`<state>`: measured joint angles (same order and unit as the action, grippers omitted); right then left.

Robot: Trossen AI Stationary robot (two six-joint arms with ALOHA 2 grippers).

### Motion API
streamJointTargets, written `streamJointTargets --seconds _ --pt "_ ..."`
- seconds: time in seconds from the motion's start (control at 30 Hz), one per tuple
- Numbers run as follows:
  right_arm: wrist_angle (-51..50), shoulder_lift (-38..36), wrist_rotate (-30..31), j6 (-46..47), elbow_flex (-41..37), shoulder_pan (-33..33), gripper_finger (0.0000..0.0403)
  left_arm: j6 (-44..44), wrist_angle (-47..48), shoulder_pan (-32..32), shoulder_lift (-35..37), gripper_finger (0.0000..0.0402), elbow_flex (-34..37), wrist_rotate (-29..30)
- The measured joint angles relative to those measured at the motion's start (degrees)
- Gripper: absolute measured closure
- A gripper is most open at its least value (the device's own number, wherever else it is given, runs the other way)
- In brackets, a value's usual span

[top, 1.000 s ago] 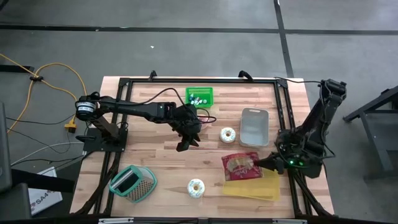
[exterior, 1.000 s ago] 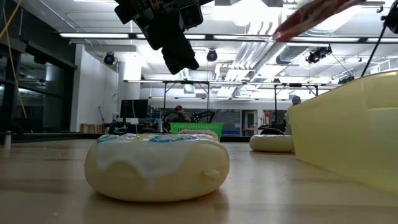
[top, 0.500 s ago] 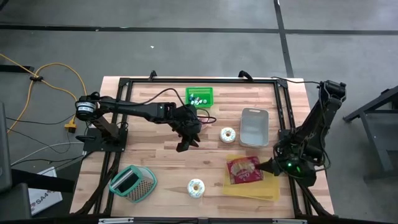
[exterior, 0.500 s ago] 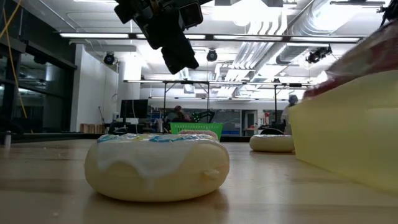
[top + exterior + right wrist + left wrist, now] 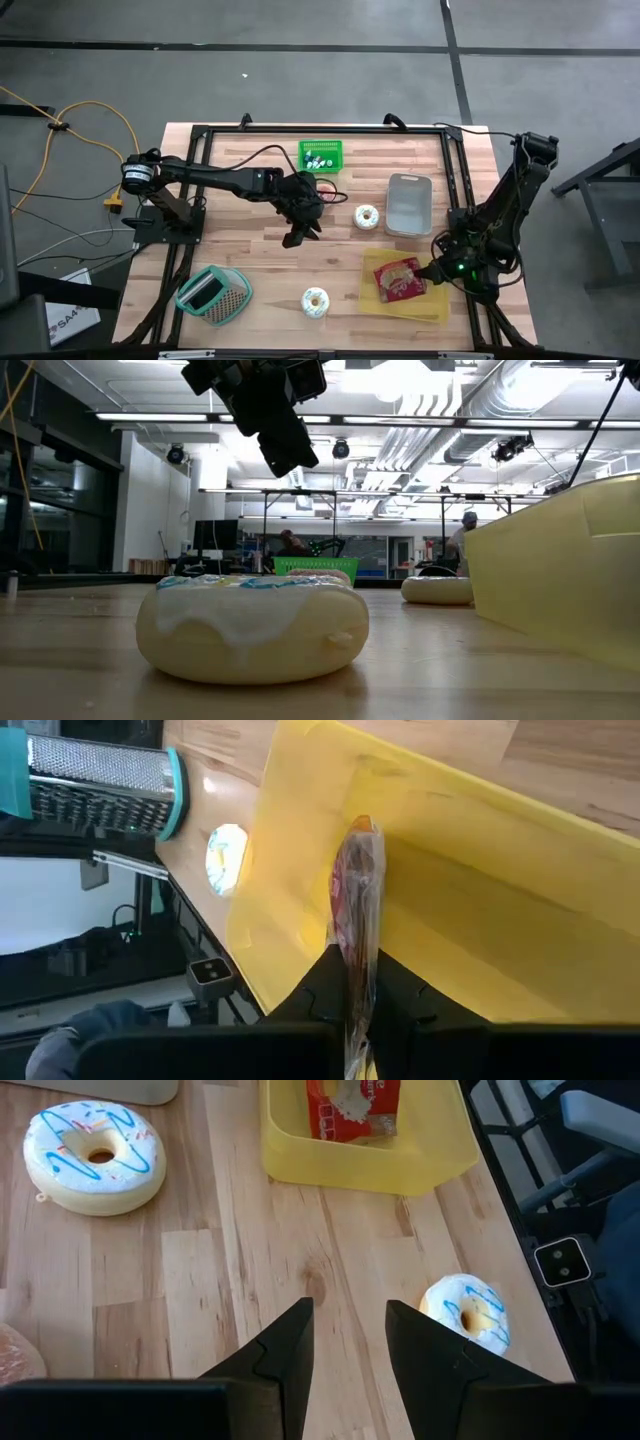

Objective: Pick & Place Food Item
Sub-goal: Put the red popcorn bag into the yellow bin

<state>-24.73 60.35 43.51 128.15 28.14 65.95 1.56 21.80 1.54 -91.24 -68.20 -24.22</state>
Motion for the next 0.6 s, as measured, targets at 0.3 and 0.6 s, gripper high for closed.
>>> streamJointTargets --seconds 0.3,0.6 --pt "-0.4 0.1 -0.2 -0.6 0.0 -0.1 0.0351 -0.2 0.0 0.0 0.0 0.0279 0.0 0.0" --pt "-0.3 0.1 -1.1 -0.8 0.0 -0.1 0.0289 -0.2 0.0 0.0 0.0 0.0279 0.0 0.0"
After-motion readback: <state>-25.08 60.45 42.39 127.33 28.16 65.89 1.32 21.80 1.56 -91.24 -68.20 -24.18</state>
